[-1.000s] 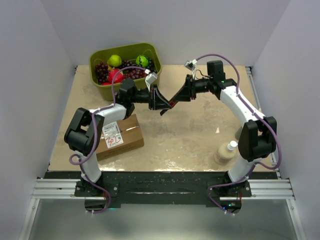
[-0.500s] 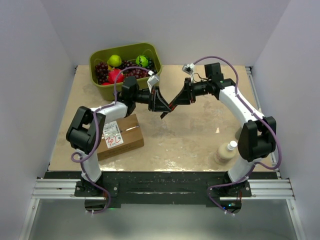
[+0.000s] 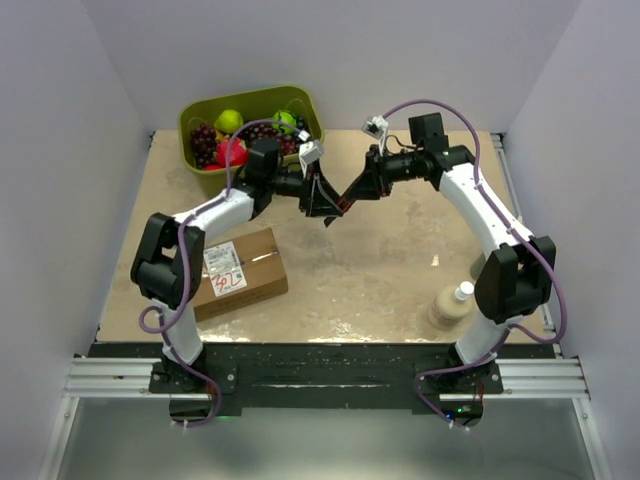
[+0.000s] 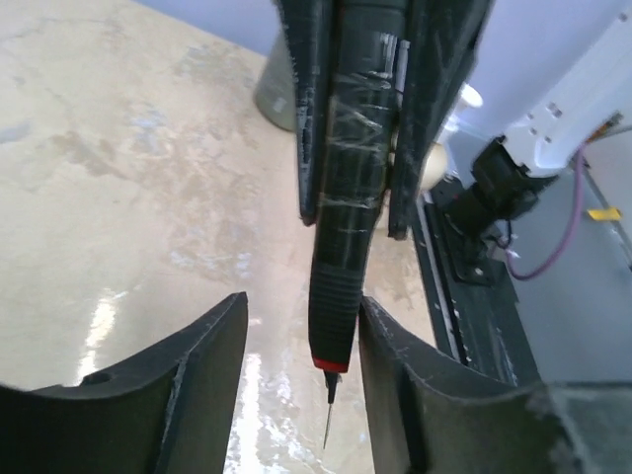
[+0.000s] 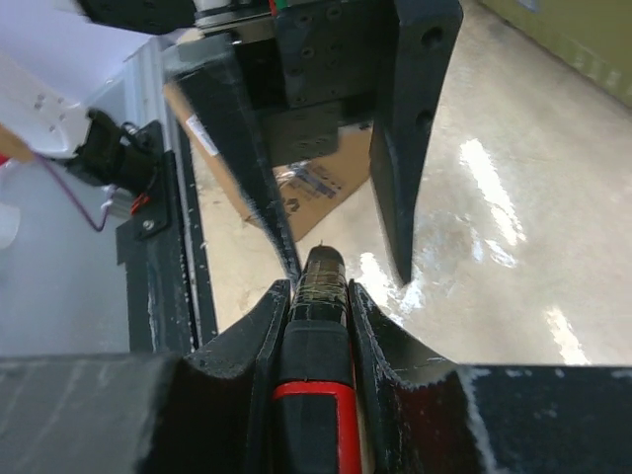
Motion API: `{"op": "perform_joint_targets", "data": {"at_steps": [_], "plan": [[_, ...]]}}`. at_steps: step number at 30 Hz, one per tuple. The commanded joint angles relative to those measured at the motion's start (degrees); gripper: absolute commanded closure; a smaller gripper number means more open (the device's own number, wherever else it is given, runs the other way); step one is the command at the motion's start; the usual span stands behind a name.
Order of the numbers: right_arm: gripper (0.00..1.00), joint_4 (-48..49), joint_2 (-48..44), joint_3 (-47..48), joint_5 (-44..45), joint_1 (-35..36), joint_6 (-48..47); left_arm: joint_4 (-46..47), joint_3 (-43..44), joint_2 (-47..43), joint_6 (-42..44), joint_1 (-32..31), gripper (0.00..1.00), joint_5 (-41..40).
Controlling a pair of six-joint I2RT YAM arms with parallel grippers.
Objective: Unpack the express box
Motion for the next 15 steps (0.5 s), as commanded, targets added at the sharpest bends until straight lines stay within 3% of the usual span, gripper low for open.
{"op": "perform_joint_targets", "data": {"at_steps": [1, 2, 3, 7, 11, 15], "plan": [[1.0, 0.8, -2.6, 7.6, 6.5, 0.5, 3.8, -19.8, 6.7, -5.8, 20.2, 2.4, 0.35, -9.9], [1.0, 0.1, -2.0, 8.8, 6.2, 0.1, 3.7, -26.0, 7.0, -8.1, 22.7, 3.0, 0.08, -11.1], [1.0, -0.1, -1.4, 10.0, 5.5, -0.1, 3.6, -28.4, 6.9, -9.4, 24.9, 4.4, 0.01, -13.5], [1.0, 1.3, -0.9, 11.1, 5.1, -0.3, 3.0, -41.7, 6.4, -17.2, 39.1, 8.2, 0.01, -18.8], [1.0, 11.8, -4.1, 8.0, 9.1, -0.4, 7.9, -62.3, 9.2, -20.9, 49.2, 14.7, 0.03, -20.6], [1.0, 14.4, -5.2, 7.2, 10.2, -0.4, 9.5, -75.4, 9.7, -24.2, 57.8, 27.2, 0.06, -25.5]]}}
